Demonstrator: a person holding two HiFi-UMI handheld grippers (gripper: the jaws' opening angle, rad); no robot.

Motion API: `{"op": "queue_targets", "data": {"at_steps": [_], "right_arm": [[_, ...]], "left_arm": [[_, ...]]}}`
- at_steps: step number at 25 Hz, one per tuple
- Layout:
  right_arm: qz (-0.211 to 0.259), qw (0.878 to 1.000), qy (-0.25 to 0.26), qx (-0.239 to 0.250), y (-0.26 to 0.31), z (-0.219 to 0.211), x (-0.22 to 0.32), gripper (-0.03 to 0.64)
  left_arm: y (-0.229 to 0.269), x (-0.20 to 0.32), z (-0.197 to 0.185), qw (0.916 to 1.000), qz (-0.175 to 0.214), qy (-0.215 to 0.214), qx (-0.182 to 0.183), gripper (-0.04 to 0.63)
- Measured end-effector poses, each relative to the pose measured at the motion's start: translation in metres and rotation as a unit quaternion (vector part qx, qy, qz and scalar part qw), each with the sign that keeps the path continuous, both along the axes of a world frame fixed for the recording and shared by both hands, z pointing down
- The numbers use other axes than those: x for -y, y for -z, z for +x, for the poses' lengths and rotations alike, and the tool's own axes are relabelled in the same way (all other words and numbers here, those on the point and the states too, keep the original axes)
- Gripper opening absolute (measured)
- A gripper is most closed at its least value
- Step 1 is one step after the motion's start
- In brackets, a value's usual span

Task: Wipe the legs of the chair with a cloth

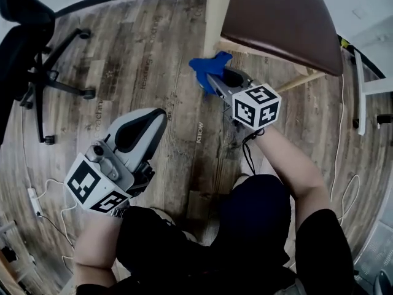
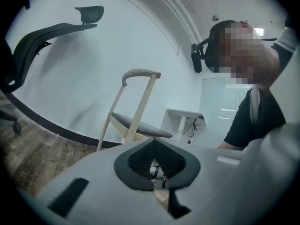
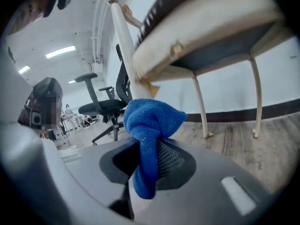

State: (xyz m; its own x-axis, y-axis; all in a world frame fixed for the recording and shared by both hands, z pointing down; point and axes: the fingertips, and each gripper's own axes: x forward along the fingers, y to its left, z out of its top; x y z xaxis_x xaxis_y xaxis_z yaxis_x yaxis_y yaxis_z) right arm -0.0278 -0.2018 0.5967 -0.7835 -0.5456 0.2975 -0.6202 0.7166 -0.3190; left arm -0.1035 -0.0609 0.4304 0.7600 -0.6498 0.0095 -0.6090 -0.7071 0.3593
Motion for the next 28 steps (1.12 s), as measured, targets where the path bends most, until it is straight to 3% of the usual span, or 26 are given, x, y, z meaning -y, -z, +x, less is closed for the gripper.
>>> {"op": "queue_targets", "data": {"at_steps": [2,7,10,14,21,24,28], "right_arm": [[0.017,1.0,0.004,0.016,0.032,0.001,-0.006,0.087],[0.065,0.997,0.028,0.04,0.093,0.001,-0.027,0.087],[0.066,0.996,0.014,0.056,0.113,0.009,-0.026,0.087],[0.04,0.996,-0.033,0.069,0.121,0.048,-0.017,0.087],[0.039,0.992,-0.119,0.032,0.117,0.135,-0.02,0.087],[0.038,0.982,-0.181,0.027,0.12,0.192,-0.021,0.087],[0.028,0.959,-0.279,0.043,0.123,0.27,-0.018,0.087]], "left_arm": [[0.008,0.0,0.004,0.9998,0.002,-0.004,-0.018,0.005],[0.009,-0.004,0.007,0.9997,0.006,-0.017,-0.019,0.005],[0.006,0.0,0.005,0.9996,-0.001,-0.011,-0.025,0.005],[0.0,0.001,0.012,0.9996,-0.008,-0.014,-0.021,0.005],[-0.01,0.006,0.014,0.9995,-0.019,-0.02,-0.013,0.005],[-0.012,0.007,0.019,0.9993,-0.022,-0.026,-0.015,0.005],[-0.015,0.006,0.025,0.9991,-0.023,-0.034,-0.012,0.005]]}}
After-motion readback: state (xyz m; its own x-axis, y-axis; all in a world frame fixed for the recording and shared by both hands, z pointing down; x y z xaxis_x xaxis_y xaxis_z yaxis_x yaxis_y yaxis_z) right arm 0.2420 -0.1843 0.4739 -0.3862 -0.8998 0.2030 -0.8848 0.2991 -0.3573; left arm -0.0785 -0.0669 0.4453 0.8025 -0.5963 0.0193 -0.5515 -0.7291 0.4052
